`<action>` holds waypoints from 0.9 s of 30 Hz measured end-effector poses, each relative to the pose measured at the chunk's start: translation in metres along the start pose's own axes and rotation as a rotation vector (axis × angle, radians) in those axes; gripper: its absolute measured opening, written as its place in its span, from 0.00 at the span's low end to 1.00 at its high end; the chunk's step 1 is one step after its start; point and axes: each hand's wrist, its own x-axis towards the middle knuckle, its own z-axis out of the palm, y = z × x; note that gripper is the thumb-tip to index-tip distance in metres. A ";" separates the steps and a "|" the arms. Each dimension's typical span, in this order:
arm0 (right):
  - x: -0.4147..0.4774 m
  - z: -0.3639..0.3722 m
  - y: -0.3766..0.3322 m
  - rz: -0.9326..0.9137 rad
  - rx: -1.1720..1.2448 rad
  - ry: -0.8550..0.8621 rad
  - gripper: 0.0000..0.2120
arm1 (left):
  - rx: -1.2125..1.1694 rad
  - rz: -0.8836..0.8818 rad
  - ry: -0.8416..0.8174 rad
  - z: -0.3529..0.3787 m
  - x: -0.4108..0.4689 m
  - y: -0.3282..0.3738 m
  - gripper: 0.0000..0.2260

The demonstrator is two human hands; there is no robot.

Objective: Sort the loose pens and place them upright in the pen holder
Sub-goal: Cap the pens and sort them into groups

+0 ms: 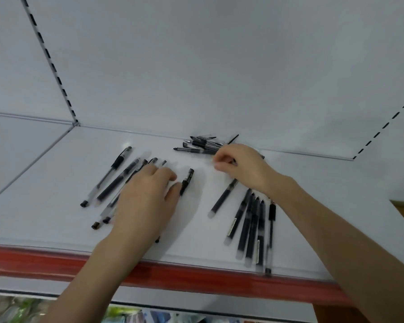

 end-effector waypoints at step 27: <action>-0.074 -0.071 0.000 0.083 0.518 0.318 0.15 | -0.438 0.149 -0.160 -0.012 0.013 0.058 0.14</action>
